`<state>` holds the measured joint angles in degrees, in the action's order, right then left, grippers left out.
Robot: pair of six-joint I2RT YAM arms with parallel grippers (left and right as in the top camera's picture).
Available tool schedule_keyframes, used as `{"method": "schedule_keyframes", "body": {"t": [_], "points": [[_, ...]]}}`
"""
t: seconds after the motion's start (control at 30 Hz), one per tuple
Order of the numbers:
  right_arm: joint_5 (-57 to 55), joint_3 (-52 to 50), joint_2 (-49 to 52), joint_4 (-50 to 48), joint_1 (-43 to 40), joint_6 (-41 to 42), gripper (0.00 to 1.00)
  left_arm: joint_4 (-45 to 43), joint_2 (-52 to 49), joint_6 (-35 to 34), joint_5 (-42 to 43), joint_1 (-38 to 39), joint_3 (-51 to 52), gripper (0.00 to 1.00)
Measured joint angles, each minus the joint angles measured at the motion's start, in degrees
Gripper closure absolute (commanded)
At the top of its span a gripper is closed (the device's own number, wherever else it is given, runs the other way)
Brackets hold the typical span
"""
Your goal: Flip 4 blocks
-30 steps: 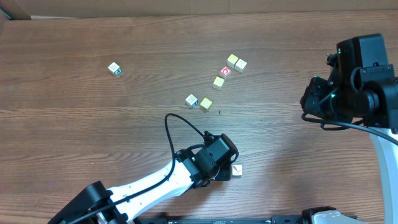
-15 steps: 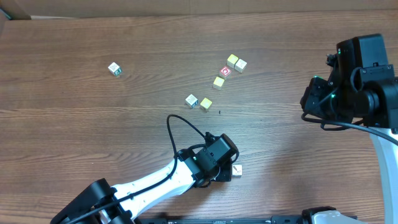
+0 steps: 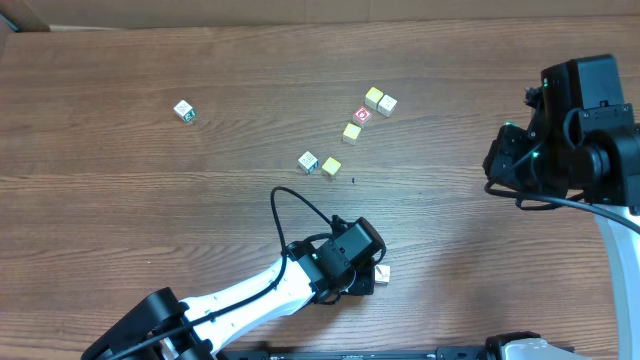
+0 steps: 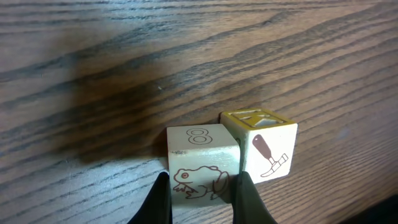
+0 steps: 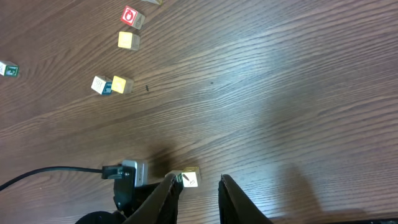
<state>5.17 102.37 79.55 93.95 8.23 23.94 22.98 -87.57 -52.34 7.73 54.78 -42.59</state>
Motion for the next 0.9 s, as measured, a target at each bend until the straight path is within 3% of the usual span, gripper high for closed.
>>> {"method": "schedule_keyframes", "body": {"t": [0.03,0.17,0.23,0.9], "points": [[0.00,0.00,0.00,0.04,0.00,-0.02,0.76,0.02,0.00,-0.20,0.00,0.00,0.00,0.94],[0.17,0.00,0.00,0.09,0.00,0.02,0.76,0.37,0.00,-0.59,-0.15,0.00,0.00,0.66],[0.44,0.00,0.00,0.07,0.00,0.00,0.76,1.03,-0.07,-1.40,-0.50,0.00,0.02,0.62],[0.61,0.00,0.00,0.57,0.00,-0.02,0.76,-0.52,-0.52,-1.55,-2.19,0.00,0.02,0.62]]}}
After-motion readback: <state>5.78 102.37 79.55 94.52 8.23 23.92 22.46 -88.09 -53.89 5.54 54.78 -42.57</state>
